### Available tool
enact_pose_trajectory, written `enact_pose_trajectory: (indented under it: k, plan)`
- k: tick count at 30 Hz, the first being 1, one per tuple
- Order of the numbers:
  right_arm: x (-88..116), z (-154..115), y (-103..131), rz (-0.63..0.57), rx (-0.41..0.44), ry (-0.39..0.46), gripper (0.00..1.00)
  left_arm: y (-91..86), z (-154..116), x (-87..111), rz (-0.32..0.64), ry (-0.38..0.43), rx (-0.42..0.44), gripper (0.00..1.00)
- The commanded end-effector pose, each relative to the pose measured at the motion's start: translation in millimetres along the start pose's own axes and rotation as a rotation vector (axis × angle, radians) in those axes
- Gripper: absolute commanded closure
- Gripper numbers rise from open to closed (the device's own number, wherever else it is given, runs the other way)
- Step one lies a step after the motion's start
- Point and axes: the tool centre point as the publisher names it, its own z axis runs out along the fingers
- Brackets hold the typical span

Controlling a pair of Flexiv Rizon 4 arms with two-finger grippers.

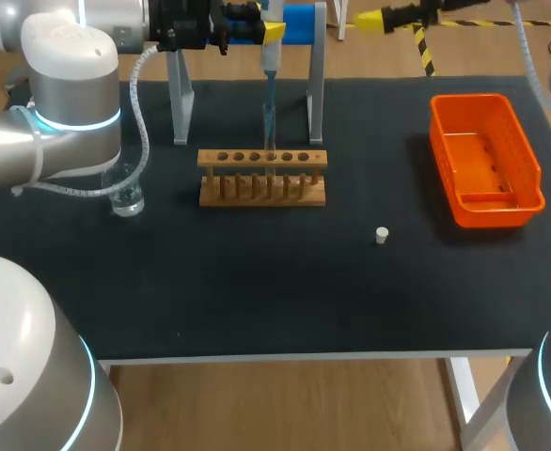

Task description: Invert the test tube, pick up the pipette, mount the tip to pipette, aspirate from beaker and dispense into the tube, eject the tip, return the pipette, and cap with the stopper.

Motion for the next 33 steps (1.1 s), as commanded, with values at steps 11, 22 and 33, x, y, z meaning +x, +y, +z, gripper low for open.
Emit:
enact_pose_trajectory:
  k: [11, 22, 33]
  plan:
    - [12, 15, -65, 0.034, 0.039, -0.051, 0.0, -0.5, 0, 0.4, 0.0, -0.001, 0.0, 1.0]
    - [23, 51, -114, 0.037, 0.089, -0.08, 0.0, -0.5, 0, 0.4, 0.0, -0.001, 0.0, 1.0]
    - [21, 79, -158, 0.061, 0.136, -0.063, 0.0, -0.5, 0, 0.4, 0.0, -0.001, 0.0, 1.0]
